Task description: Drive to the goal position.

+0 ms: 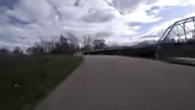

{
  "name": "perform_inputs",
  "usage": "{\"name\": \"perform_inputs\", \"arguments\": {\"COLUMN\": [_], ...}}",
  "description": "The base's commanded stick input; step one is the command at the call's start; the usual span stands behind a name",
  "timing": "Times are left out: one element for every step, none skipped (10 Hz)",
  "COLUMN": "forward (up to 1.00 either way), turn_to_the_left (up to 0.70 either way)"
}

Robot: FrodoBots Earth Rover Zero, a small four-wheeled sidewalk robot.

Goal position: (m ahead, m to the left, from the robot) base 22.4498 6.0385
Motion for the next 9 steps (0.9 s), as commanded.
{"name": "perform_inputs", "arguments": {"forward": [1.0,1.0,1.0,1.0,1.0,1.0,1.0,1.0,1.0], "turn_to_the_left": [0.0,0.0,0.0,0.0,0.0,0.0,0.0,0.0,0.0]}}
